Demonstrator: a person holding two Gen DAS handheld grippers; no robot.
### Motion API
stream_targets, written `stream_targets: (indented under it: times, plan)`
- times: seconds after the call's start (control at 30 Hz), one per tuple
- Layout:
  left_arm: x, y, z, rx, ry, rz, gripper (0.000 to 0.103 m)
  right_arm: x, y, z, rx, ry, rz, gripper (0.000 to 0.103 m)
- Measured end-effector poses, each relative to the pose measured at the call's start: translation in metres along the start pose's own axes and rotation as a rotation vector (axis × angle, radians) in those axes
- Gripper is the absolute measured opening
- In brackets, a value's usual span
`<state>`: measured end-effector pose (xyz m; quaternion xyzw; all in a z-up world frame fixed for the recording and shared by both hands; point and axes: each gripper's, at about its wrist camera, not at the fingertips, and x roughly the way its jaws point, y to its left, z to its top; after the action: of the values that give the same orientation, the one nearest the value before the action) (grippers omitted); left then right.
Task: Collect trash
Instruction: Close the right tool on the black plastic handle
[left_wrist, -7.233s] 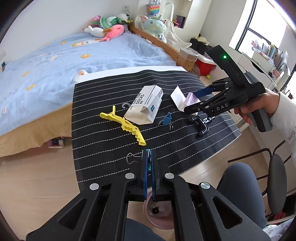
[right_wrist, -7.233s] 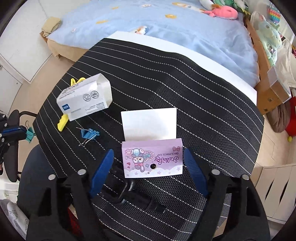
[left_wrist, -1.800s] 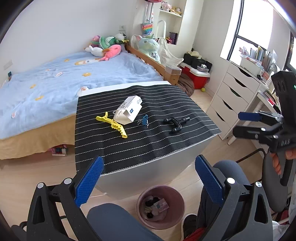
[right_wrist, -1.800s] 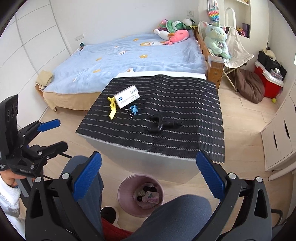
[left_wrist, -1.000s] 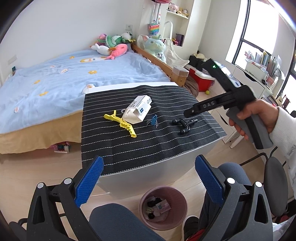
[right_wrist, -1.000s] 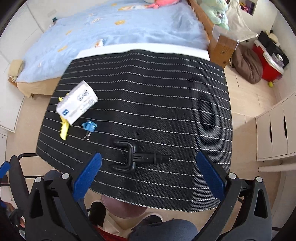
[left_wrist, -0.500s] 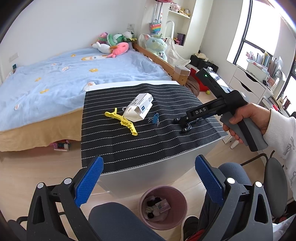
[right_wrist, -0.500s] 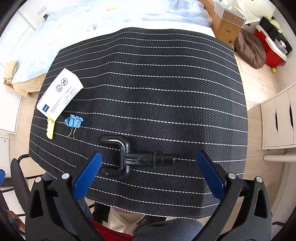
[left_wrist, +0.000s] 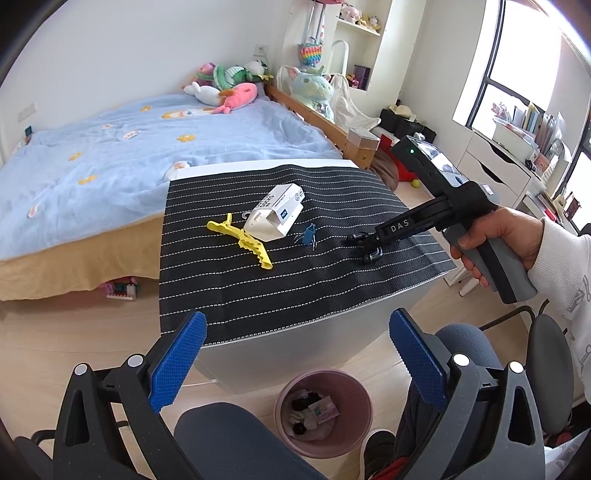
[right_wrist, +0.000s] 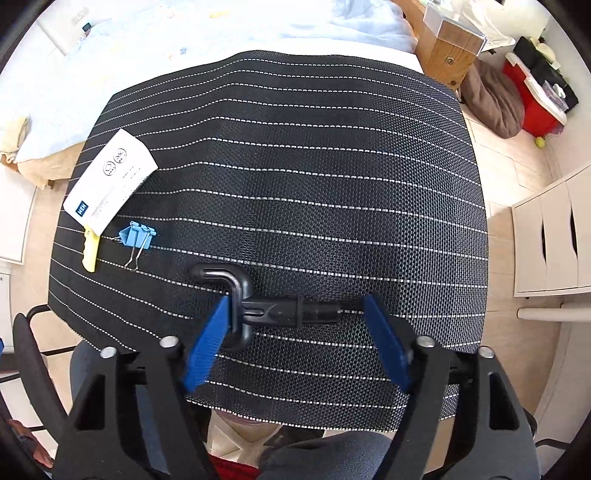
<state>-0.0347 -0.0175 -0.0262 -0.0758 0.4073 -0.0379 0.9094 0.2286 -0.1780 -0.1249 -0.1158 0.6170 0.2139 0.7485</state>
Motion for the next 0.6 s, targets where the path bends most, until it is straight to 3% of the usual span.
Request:
stream_targets:
  times: [0.6]
  plan:
    - [0.003,-0.001,0.013,0.012,-0.014,0.020,0.095,-0.031,-0.006,-0.023,0.011,-0.085,0.109,0.059]
